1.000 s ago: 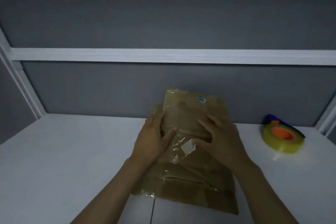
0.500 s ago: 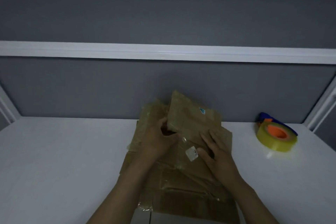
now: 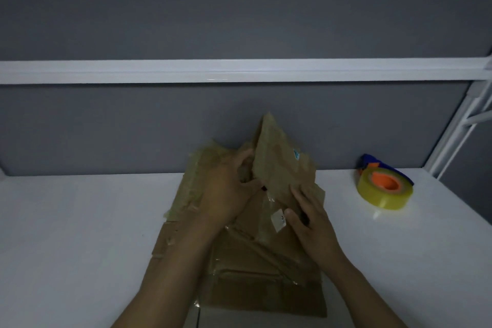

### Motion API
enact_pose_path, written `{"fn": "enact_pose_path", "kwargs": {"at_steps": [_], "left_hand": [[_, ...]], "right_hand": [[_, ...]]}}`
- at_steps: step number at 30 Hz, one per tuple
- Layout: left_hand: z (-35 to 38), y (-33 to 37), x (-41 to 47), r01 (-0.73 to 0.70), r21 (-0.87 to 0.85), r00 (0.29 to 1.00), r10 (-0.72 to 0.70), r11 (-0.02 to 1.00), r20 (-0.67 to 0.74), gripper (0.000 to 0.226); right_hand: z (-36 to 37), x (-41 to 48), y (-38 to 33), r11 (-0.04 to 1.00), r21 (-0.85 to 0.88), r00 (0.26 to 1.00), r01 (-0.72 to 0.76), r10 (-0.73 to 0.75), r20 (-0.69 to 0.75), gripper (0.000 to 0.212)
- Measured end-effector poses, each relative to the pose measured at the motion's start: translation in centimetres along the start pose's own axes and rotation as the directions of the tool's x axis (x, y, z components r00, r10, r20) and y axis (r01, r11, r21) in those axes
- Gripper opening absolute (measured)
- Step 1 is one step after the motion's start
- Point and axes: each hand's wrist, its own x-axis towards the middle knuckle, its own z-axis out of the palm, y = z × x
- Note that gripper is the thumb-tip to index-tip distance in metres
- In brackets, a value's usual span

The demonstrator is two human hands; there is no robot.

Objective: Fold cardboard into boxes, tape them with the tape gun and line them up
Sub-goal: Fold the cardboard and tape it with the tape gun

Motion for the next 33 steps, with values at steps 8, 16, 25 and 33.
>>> {"fn": "enact_pose_path", "kwargs": {"at_steps": [8, 16, 25, 33], "left_hand": [[3.5, 7.4, -0.5, 0.308, -0.632, 0.951, -0.224, 0.711, 0.212, 0.02], [15.2, 13.4, -0.3, 0.396, -0.768, 0.915, -0.282, 0.503, 0.287, 0.025], [21.5, 14.8, 0.8, 0.385, -0.439, 0.903, -0.43, 0.812, -0.004, 0.023], [21.1, 12.8, 1.9, 0.307, -0.331, 0.925, -0.362, 0.892, -0.118, 0.065]], "right_hand": [[-8.1, 1.7, -3.0, 0.906, 0.422, 0.999, -0.021, 0.008, 0.031, 0.066], [-19.7, 1.4, 0.4, 0.787, 0.567, 0.966, -0.244, 0.146, 0.214, 0.033], [-25.4, 3.1, 7.7, 0.992, -0.12, 0.992, -0.047, 0.06, 0.108, 0.025], [-28.4, 4.6, 11.7, 0.982, 0.125, 0.963, -0.142, 0.108, 0.246, 0.043]]}}
